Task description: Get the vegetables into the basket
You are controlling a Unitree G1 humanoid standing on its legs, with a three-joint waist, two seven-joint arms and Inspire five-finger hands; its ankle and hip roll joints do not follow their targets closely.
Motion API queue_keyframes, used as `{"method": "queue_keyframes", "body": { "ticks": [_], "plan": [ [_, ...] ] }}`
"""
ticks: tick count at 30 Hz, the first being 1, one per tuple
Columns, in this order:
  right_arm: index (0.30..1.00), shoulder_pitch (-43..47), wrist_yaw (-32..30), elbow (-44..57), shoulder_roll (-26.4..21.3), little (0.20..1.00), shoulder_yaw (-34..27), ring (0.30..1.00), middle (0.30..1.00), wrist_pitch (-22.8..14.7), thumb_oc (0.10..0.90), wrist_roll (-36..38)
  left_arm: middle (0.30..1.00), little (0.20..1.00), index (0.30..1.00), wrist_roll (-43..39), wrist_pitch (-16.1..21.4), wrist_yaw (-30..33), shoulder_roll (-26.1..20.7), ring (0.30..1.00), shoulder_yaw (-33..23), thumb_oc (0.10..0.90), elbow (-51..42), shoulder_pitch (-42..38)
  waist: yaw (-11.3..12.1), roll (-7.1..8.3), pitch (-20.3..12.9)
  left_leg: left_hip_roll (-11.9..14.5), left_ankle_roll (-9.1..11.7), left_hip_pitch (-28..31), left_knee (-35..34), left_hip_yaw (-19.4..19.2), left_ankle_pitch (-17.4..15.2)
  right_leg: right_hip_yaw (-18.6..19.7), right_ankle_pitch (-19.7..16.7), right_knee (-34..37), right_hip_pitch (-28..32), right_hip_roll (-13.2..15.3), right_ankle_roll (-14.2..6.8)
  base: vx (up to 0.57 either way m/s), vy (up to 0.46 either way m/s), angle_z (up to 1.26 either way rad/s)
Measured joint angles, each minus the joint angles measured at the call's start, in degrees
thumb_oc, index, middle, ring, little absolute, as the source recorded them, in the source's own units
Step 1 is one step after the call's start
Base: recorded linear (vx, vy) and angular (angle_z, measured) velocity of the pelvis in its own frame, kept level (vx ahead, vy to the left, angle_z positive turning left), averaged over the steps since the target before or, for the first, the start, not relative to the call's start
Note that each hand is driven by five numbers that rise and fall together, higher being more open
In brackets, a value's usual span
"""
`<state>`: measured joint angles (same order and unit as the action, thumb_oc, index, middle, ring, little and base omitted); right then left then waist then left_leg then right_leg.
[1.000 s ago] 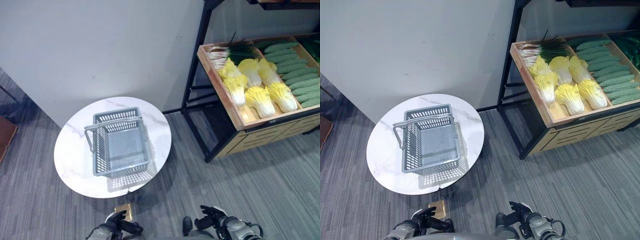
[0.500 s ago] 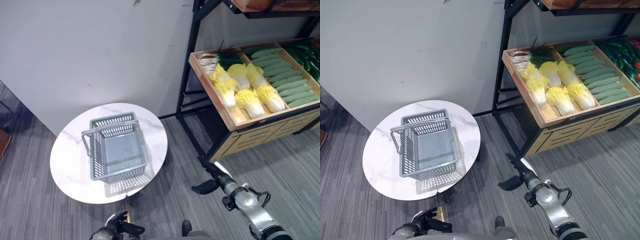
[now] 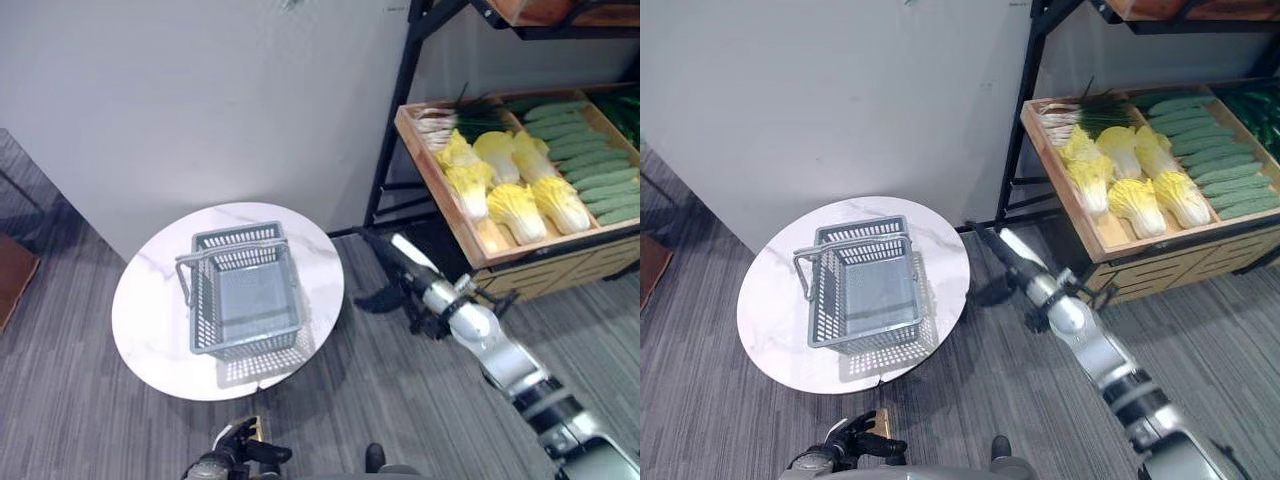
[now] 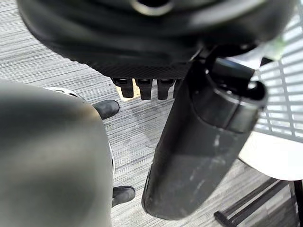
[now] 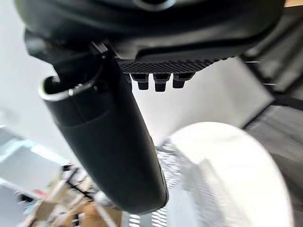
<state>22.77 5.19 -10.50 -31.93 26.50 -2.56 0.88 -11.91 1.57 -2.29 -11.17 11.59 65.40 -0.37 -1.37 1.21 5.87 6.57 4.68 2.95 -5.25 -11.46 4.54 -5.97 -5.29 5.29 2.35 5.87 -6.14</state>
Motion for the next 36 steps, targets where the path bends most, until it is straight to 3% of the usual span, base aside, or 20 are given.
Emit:
{"method": "queue_keyframes", "body": {
  "ticks": [4,9,13,20,27,34,35,36],
  "plan": [
    [1.000,7.00,0.05,-4.39,0.96,1.000,6.30,1.000,1.000,0.52,0.900,1.80,1.000,1.000,1.000,-1.75,0.06,0.70,0.02,1.000,-0.03,0.900,0.16,-0.62,2.10,0.74,0.19,0.03,0.04,-1.32,0.08,1.23,0.45,-1.20,-0.01,-0.27,-0.61,-0.06,0.00,-0.02,-0.011,0.16],
    [1.000,17.36,-0.62,-13.04,1.37,1.000,10.68,1.000,1.000,1.26,0.900,1.79,1.000,1.000,1.000,-4.00,0.15,1.29,-0.77,1.000,-0.14,0.900,0.64,-2.45,5.04,3.20,1.21,0.01,0.00,-3.86,0.09,3.43,1.29,-3.10,0.01,-0.29,-1.75,-0.11,0.02,-0.02,-0.014,0.22],
    [1.000,26.90,-1.05,-24.40,4.67,1.000,12.70,1.000,1.000,1.88,0.900,1.70,1.000,1.000,1.000,-5.51,0.54,2.15,-1.83,1.000,-0.25,0.900,1.83,-3.66,5.86,4.93,2.11,0.10,0.15,-5.48,0.10,4.73,1.80,-4.36,0.08,-0.27,-2.65,-0.23,0.08,-0.02,0.004,0.19],
    [1.000,40.59,-2.06,-40.63,8.16,1.000,15.04,1.000,1.000,2.48,0.900,1.69,1.000,1.000,1.000,-8.58,1.31,2.27,-4.04,1.000,-0.26,0.900,2.37,-4.50,10.28,5.07,4.91,-0.01,0.25,-9.53,0.13,7.51,2.81,-7.17,0.20,-0.28,-4.92,-0.30,0.13,-0.04,-0.001,0.21],
    [1.000,49.97,-1.96,-52.54,10.09,1.000,18.79,1.000,1.000,2.99,0.900,-0.50,1.000,1.000,1.000,-12.44,2.09,1.92,-4.52,1.000,0.00,0.900,2.05,-5.67,12.41,4.84,7.09,-0.19,0.34,-14.43,0.21,10.74,3.72,-9.55,0.20,-0.29,-7.85,-0.42,0.13,-0.03,0.003,0.23],
    [1.000,52.69,-1.76,-59.92,10.06,1.000,19.33,1.000,1.000,3.38,0.900,-1.28,1.000,1.000,1.000,-13.08,2.39,1.65,-4.29,1.000,0.19,0.900,1.19,-6.94,13.37,4.09,8.97,-0.50,0.42,-16.80,0.46,12.51,3.95,-10.21,0.29,-0.28,-9.20,-0.35,0.24,-0.01,0.007,0.12],
    [0.300,52.68,-1.62,-60.22,10.10,0.300,19.48,0.300,0.300,3.56,0.400,-1.68,1.000,1.000,1.000,-13.08,2.36,1.65,-4.29,1.000,0.21,0.900,1.02,-6.95,13.39,3.99,9.07,-0.50,0.42,-16.83,0.46,12.53,3.95,-10.21,0.29,-0.29,-9.22,-0.35,0.23,0.00,0.000,0.00],
    [0.300,52.69,-1.57,-60.69,10.22,0.300,19.48,0.300,0.300,3.57,0.400,-2.31,1.000,1.000,1.000,-13.08,2.26,1.66,-4.28,1.000,0.24,0.900,0.80,-6.96,13.41,3.90,9.13,-0.50,0.42,-16.83,0.46,12.53,3.95,-10.20,0.29,-0.29,-9.21,-0.35,0.23,0.00,0.000,0.00]
  ]
}}
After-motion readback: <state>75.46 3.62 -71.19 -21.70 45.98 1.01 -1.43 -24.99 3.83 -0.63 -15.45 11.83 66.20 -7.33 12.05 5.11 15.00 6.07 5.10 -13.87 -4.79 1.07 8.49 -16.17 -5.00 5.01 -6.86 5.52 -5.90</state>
